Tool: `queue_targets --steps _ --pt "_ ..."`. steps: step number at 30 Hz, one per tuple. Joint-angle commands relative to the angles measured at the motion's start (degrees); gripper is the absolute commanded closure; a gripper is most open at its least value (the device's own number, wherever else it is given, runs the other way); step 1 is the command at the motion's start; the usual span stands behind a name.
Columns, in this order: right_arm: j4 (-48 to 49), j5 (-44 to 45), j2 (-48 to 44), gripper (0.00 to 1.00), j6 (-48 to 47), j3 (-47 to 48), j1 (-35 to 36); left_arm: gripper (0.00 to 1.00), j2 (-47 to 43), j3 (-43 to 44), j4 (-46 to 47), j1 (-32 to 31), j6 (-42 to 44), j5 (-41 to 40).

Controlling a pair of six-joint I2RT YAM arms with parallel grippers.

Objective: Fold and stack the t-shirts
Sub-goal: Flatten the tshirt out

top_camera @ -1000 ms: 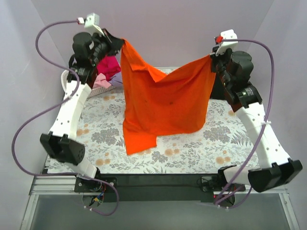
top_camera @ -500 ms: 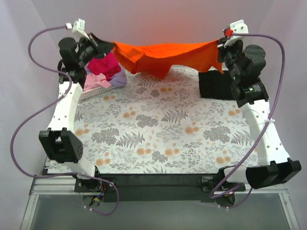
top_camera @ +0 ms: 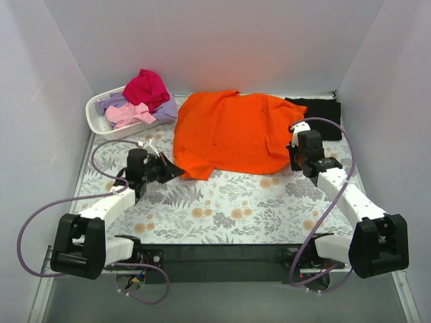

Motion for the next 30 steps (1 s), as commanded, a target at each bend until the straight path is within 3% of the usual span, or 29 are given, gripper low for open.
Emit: queue_targets --steps 1,6,9,17,30 --pt "-3.94 7.86 -4.03 0.99 6.31 -0.57 4.08 1.0 -7.45 -4.47 0.43 -2.41 -1.18 -8.52" --pt "-11.2 15.06 -4.39 0.99 9.74 -0.06 8.85 1.0 -16.33 -10.02 -4.06 -3.65 -2.76 -15.39" --pt "-15.7 20.16 -4.39 0.99 11.67 1.7 11.3 1.0 -19.76 -12.3 -4.5 -4.53 -4.51 -15.05" --pt "-26.77 23.86 -7.38 0.99 14.75 6.0 12.72 1.0 -32.84 -15.83 -9.48 -4.61 -8.3 -14.26" --pt "-34.95 16.31 -7.3 0.99 16.86 9.52 15.26 1.0 -39.36 -16.62 -14.87 -5.23 -12.17 -9.25"
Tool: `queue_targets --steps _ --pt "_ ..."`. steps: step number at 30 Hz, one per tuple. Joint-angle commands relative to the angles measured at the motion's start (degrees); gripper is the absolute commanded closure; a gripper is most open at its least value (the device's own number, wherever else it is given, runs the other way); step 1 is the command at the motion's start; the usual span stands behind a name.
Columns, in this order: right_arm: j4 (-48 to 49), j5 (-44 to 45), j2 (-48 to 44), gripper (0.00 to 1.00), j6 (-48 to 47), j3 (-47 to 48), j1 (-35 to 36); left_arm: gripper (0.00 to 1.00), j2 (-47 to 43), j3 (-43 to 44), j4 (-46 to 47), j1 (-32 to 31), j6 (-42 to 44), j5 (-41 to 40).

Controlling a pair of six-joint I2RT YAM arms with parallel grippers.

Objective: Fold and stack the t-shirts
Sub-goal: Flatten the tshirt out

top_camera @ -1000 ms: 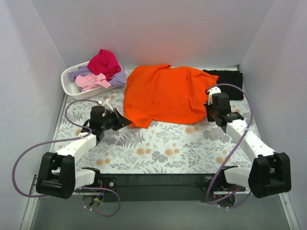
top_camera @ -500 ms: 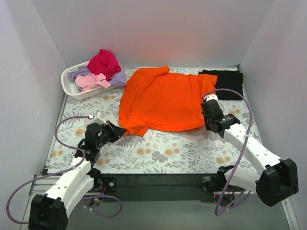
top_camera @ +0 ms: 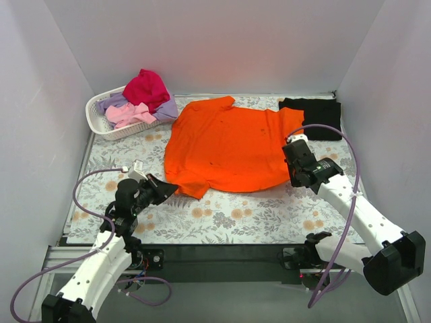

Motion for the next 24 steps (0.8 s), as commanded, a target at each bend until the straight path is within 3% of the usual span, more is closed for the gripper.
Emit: queue_targets --steps 1,5,9,10,12,13,15,18,20,24 --pt "-4.05 -1.57 0.58 0.99 2.2 3.91 2.78 1.0 -1.64 -0.14 -2.3 -0.55 -1.57 2.47" --pt "-6.17 -2.0 1.11 0.99 4.48 4.88 5.16 1.0 -3.83 0.48 -4.93 -1.17 -2.27 2.74" --pt "-9.5 -0.78 2.51 0.99 7.2 6.37 7.1 0.61 -4.63 2.41 -8.36 -1.87 -2.8 2.47" --pt "-10.12 0.44 2.77 0.93 8.34 6.55 7.62 0.42 -5.15 3.28 -9.85 -2.05 -3.06 2.12" --pt "-12.58 2.2 2.95 0.8 9.93 7.6 7.98 0.11 -5.68 4.25 -11.79 -2.22 -3.24 0.72" --pt "-13.46 3.95 2.86 0.7 11.15 8.04 8.24 0.07 -6.29 5.74 -13.88 -2.14 -3.41 -1.2" --pt "-14.34 5.81 2.51 0.62 11.43 9.36 8.24 0.07 -7.17 7.59 -15.74 -2.13 -2.98 -3.49" --pt "-13.21 10.81 2.16 0.4 11.34 11.2 8.24 0.07 -7.8 10.85 -17.07 -2.13 -0.52 -9.38" --pt "-9.97 13.37 2.34 0.35 8.99 11.21 8.24 0.06 -4.65 12.25 -15.15 -2.13 0.8 -11.49" --pt "3.65 10.39 3.39 0.28 1.68 8.4 8.16 0.06 3.53 9.63 -6.89 -2.22 1.77 -9.31"
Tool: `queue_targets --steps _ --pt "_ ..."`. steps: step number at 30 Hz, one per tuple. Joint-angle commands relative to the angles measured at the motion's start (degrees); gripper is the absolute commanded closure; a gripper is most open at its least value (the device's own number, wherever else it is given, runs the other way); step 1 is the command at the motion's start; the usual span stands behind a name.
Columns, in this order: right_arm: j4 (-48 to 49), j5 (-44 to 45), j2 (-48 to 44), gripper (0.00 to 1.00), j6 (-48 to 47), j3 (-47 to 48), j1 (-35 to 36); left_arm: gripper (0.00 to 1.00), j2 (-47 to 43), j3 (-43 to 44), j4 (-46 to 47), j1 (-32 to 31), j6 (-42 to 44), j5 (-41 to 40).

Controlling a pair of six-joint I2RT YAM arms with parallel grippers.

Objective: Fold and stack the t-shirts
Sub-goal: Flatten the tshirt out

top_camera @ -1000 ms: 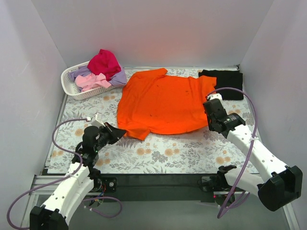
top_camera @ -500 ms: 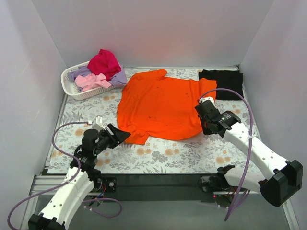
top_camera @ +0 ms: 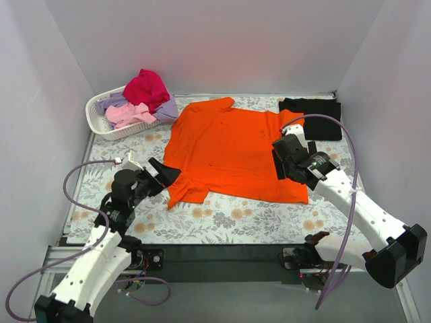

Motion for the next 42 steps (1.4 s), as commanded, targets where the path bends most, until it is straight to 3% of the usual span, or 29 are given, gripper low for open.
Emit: queue_targets --steps 1,6,15,22,34,42 --pt "15.93 -0.97 0.66 0.26 -5.91 -1.7 -0.02 0.06 8.1 -2.44 5.97 -0.28 1.94 -1.72" --pt "28.28 -11.09 3.55 0.26 -10.13 -5.4 -2.12 0.05 15.07 -5.17 6.34 -0.72 3.09 -7.69" --pt "39.78 -22.78 12.34 0.28 -12.07 -7.59 -6.52 0.05 9.54 -9.04 2.3 -2.38 -0.16 -11.13" --pt "50.68 -41.66 16.48 0.37 -10.32 -10.41 -3.55 0.05 6.98 -12.12 2.21 -3.0 -1.13 -11.83" --pt "54.66 -39.58 29.48 0.43 -6.01 -3.29 18.07 0.04 7.16 -11.77 2.91 -3.0 0.1 -11.83" --pt "55.27 -38.96 33.97 0.45 -4.16 -0.75 23.18 0.04 5.67 -12.47 3.09 -3.09 0.1 -10.6"
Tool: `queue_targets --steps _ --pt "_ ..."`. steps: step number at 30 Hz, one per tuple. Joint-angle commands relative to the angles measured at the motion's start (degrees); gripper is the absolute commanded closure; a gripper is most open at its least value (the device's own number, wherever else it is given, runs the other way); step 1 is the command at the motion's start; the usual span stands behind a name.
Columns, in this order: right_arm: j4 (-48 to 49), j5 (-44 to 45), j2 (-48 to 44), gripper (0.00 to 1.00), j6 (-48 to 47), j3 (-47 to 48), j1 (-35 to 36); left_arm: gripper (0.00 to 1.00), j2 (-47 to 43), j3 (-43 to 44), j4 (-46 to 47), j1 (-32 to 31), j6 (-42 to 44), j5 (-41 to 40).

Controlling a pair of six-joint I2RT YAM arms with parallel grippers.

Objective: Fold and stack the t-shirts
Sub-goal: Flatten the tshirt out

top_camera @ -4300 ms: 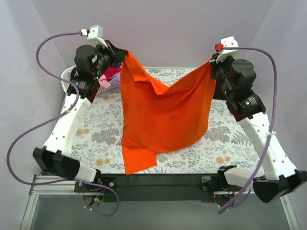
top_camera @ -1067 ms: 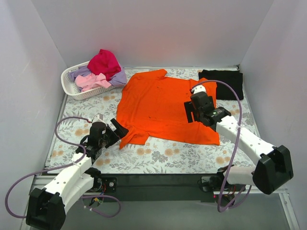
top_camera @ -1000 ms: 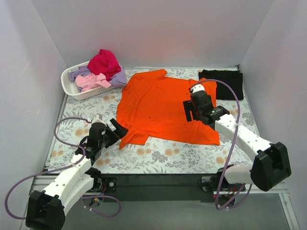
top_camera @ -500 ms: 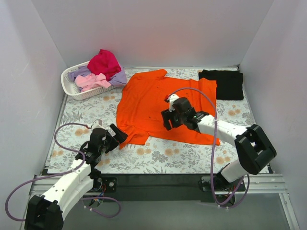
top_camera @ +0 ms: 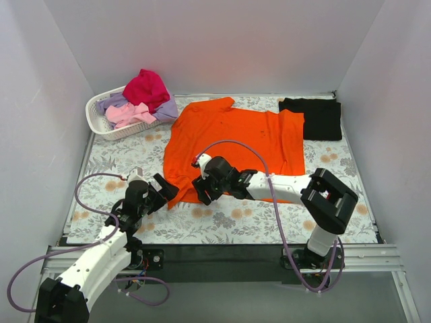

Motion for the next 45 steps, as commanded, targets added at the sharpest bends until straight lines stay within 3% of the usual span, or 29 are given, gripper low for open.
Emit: queue_targets --steps 1,6,12,18,21,33,40,45 --pt "2.2 1.93 1.62 0.46 1.39 2.73 1.52 0.04 -1.76 -0.4 0.47 -0.2 0.41 -0.11" --pt "2.12 3.43 3.38 0.5 1.83 3.0 2.58 0.04 -1.76 -0.49 0.64 -0.12 0.58 0.77" --pt "2.03 5.1 6.02 0.61 1.83 3.88 3.02 0.04 -1.76 -0.67 1.17 -0.12 0.85 1.47" --pt "1.41 5.9 6.81 0.89 1.66 3.79 3.29 0.04 -1.68 -0.76 1.52 -0.12 0.93 1.82" --pt "0.89 6.33 6.11 0.99 1.39 3.0 3.37 0.04 -1.33 -0.93 1.61 -0.12 0.93 1.82" --pt "-2.98 8.8 -0.57 0.99 2.09 -2.19 3.46 0.03 3.51 -1.19 2.75 -1.26 0.76 6.04" --pt "-3.33 7.66 -0.13 0.99 2.45 -2.89 3.55 0.03 1.49 -6.72 4.77 -1.52 -2.84 11.66" --pt "-3.33 7.74 -0.48 0.99 2.53 -2.98 3.55 0.09 -0.97 -9.54 5.73 -1.79 -5.57 13.69"
